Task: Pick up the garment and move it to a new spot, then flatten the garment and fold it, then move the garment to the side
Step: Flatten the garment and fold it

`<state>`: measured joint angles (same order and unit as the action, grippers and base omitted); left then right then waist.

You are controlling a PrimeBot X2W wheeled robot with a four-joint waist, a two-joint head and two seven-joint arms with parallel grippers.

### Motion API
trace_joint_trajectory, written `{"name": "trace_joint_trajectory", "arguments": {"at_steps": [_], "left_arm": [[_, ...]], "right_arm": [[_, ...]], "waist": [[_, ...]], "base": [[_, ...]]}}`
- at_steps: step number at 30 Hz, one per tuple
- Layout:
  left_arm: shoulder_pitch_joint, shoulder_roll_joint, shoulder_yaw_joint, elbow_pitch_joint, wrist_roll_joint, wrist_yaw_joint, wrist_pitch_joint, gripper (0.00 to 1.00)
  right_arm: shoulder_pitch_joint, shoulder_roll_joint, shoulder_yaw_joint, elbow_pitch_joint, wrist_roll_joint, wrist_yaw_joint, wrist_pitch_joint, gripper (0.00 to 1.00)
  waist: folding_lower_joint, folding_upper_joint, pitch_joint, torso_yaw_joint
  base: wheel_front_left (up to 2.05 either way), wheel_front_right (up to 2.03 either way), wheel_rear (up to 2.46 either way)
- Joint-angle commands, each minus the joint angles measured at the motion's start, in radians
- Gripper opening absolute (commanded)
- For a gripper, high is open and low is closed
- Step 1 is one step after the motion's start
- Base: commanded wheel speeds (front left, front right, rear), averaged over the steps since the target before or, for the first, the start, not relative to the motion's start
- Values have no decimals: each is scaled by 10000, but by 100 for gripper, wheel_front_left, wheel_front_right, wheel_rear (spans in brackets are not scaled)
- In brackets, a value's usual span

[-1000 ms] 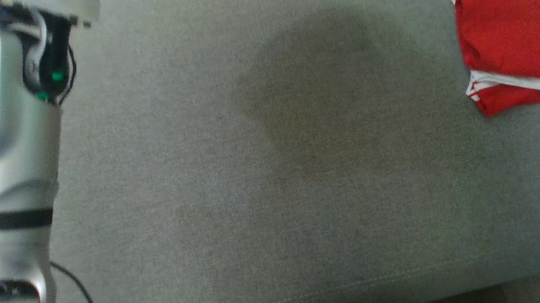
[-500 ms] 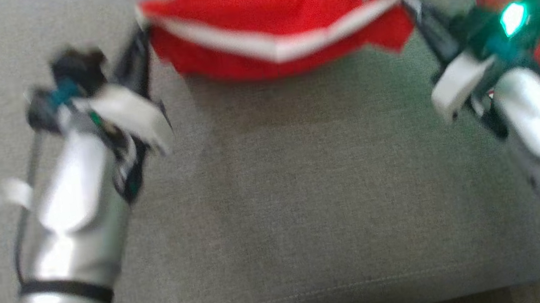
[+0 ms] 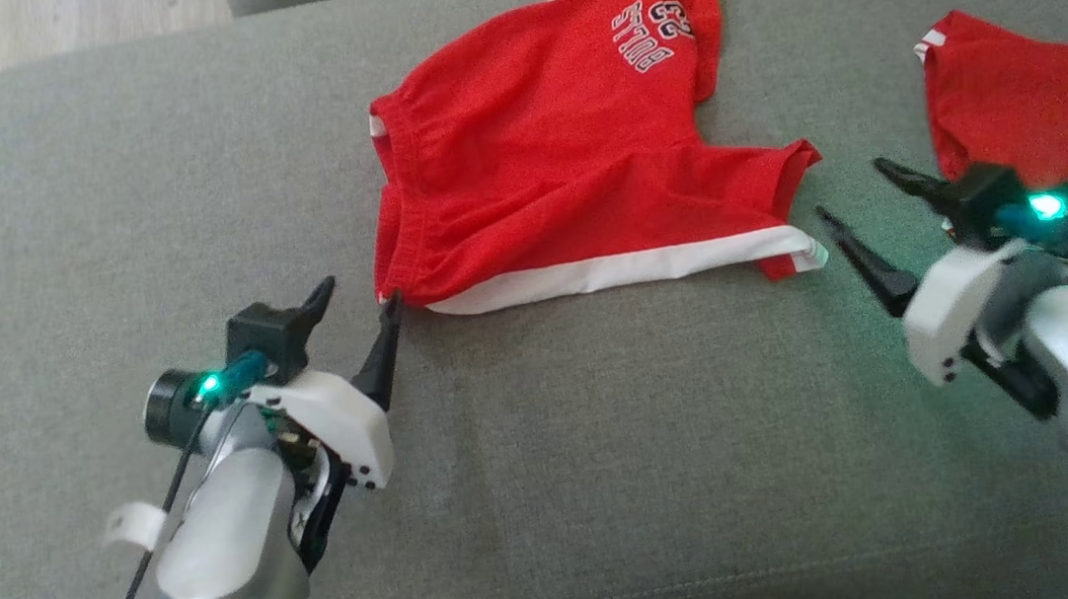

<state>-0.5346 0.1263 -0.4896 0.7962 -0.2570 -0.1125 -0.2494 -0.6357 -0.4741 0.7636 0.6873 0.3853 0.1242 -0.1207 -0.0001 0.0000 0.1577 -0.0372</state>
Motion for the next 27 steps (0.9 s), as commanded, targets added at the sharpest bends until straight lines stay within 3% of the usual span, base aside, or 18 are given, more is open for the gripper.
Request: {"name": "trace_joint_trajectory", "arguments": {"at_steps": [1, 8, 14, 20, 27], "left_arm": [[-63, 202, 598, -450, -11, 187, -123, 100], [556, 36, 1605, -1542, -378, 463, -123, 100], [1571, -405, 2877, -3152, -842, 617, -123, 100], [2415, -689, 3523, -4001, -1013, 667, -124, 100], [2223, -745, 3284, -3349, -979, 543, -124, 100]], "right_arm": [[342, -329, -429, -368, 258, 65, 100, 100], [1454, 127, -2787, -975, 843, 65, -552, 100], [3201, 1661, -4996, -2107, 749, 65, -1151, 100], [4477, 2976, -5916, -3015, -126, 65, -1179, 100], [4479, 3164, -6226, -3704, -1038, 65, -565, 100]], "waist": [[1, 0, -207, 5], [1, 0, -544, 10], [1, 0, -700, 41], [1, 0, -726, -40], [1, 0, -476, -144]], "base": [[0, 0, 0], [0, 0, 0], [0, 0, 0], [0, 0, 0], [0, 0, 0]]}}
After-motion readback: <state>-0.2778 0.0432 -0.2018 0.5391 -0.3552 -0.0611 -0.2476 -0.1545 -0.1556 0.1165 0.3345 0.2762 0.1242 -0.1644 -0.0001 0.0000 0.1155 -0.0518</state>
